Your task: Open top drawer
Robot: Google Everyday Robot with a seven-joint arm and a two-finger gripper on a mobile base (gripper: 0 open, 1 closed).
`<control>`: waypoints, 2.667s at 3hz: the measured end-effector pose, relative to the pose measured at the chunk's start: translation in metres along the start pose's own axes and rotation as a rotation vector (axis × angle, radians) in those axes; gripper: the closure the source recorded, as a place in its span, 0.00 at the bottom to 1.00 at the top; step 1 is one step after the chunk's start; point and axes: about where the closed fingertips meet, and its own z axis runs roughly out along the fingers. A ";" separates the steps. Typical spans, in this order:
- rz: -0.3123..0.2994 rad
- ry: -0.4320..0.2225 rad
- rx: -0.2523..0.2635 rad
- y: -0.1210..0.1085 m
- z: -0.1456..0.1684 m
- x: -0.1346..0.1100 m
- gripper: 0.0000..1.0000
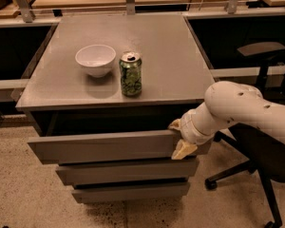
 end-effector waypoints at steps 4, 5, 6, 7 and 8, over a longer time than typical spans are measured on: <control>-0.068 -0.117 -0.097 0.088 -0.052 -0.049 0.00; -0.068 -0.117 -0.097 0.088 -0.052 -0.049 0.00; -0.059 -0.073 -0.127 0.077 -0.045 -0.040 0.00; -0.053 -0.037 -0.171 0.061 -0.039 -0.028 0.00; -0.053 -0.021 -0.208 0.049 -0.033 -0.022 0.00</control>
Offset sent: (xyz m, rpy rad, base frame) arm -0.1561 0.0180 0.0541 0.1181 0.1558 0.1952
